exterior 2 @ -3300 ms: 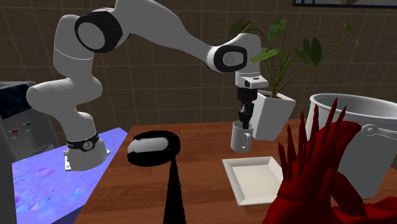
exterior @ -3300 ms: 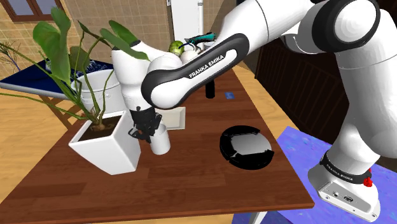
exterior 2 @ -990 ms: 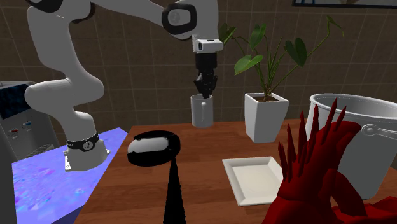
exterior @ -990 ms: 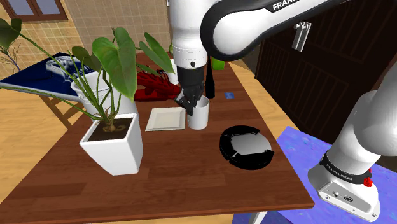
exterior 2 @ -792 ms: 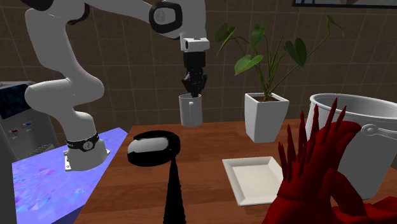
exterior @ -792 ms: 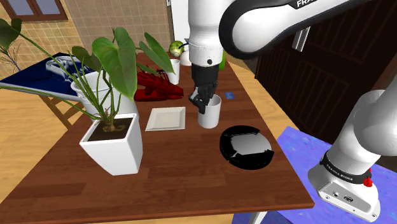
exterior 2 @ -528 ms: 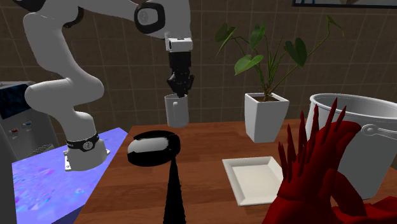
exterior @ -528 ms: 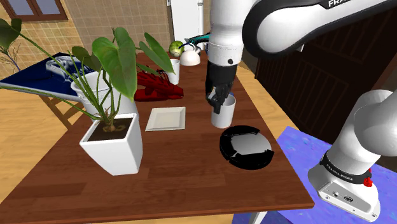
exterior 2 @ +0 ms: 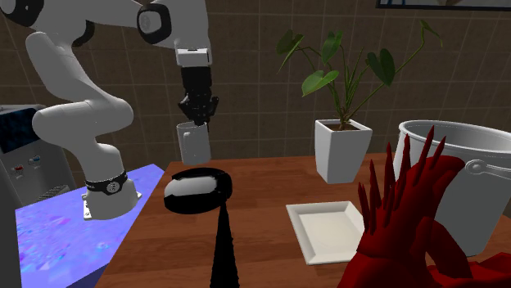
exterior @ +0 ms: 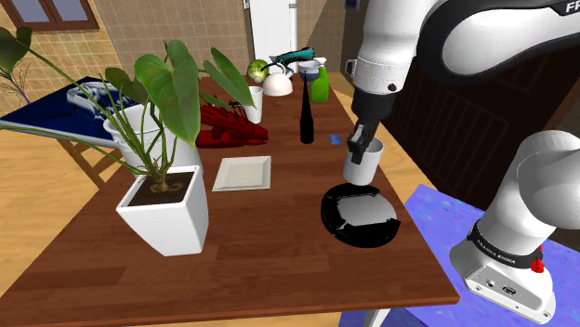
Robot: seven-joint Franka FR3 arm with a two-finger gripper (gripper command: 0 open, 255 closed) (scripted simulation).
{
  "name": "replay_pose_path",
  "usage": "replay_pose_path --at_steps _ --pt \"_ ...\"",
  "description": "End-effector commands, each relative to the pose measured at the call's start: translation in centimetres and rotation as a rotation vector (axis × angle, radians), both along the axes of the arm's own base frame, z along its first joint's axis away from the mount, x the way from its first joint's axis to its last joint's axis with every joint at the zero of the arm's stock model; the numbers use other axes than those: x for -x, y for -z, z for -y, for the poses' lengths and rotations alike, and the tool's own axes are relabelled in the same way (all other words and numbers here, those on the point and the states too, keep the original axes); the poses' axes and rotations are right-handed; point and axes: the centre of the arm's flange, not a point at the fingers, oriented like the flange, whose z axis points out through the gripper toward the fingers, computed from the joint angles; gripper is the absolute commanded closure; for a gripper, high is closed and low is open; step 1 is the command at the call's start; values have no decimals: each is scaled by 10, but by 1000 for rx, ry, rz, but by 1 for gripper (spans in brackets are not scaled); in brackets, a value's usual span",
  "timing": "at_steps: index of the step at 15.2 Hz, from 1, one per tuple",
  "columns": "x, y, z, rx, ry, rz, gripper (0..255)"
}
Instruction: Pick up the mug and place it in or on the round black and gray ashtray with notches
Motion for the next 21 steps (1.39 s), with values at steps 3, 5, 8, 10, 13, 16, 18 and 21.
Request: replay_pose_path --at_steps 3,5,8,10,13,16,18,21 --pt "3 19 3 -1 0 0 255" --pt "3 29 3 -1 0 0 255" --pt "3 45 3 -1 0 0 255" --pt "3 56 3 -1 0 0 255" --pt "3 71 3 -1 0 0 255" --pt "3 86 3 -1 0 0 255" --pt "3 86 3 -1 0 0 255" --pt "3 86 3 -1 0 0 255"
